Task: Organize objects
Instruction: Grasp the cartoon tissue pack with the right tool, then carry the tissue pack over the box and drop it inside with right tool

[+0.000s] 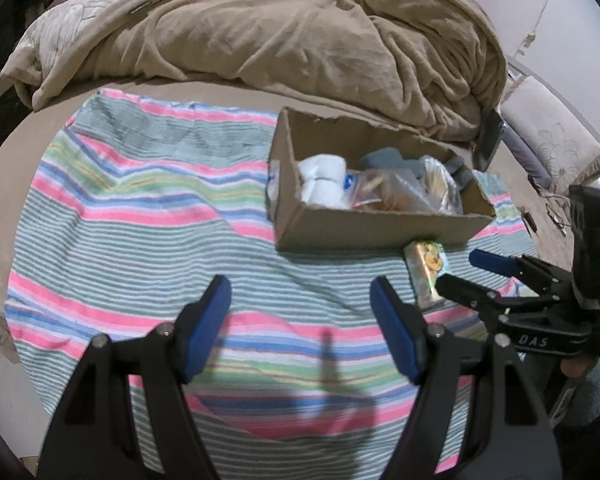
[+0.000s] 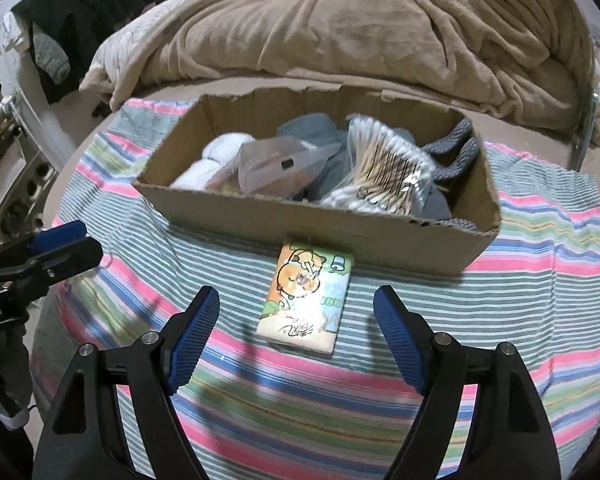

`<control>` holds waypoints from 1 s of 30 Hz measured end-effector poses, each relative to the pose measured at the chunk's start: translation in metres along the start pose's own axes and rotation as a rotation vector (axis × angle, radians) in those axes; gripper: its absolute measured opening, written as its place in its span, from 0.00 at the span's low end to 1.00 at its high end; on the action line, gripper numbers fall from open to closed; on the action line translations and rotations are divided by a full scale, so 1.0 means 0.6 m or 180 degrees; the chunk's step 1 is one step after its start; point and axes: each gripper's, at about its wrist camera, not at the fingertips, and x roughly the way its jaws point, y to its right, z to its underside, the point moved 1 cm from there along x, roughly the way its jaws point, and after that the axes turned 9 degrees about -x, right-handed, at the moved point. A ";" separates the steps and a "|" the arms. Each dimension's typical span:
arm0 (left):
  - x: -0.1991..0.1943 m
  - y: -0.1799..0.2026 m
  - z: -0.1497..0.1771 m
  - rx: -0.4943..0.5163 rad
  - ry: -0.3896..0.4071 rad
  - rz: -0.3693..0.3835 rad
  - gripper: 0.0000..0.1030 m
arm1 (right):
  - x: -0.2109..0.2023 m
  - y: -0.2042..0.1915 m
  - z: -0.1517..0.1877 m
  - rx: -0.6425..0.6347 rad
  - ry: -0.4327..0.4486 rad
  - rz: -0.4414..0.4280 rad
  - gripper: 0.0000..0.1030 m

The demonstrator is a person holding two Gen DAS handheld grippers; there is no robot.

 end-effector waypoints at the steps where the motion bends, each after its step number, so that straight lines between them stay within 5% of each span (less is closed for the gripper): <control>1: 0.002 -0.002 0.002 -0.0006 -0.0011 -0.0007 0.71 | 0.006 -0.001 0.001 -0.0004 -0.0028 0.0004 0.80; 9: 0.018 -0.012 0.011 -0.0046 -0.0088 -0.0042 0.71 | 0.046 -0.005 0.006 -0.0035 -0.0191 0.0037 0.79; 14: 0.026 -0.015 0.014 -0.0076 -0.0122 -0.0065 0.71 | 0.064 -0.002 0.012 -0.0085 -0.0298 0.0118 0.55; 30: 0.026 0.011 0.016 -0.0005 -0.0103 -0.0038 0.71 | 0.004 -0.026 0.013 -0.0283 -0.0097 -0.0111 0.47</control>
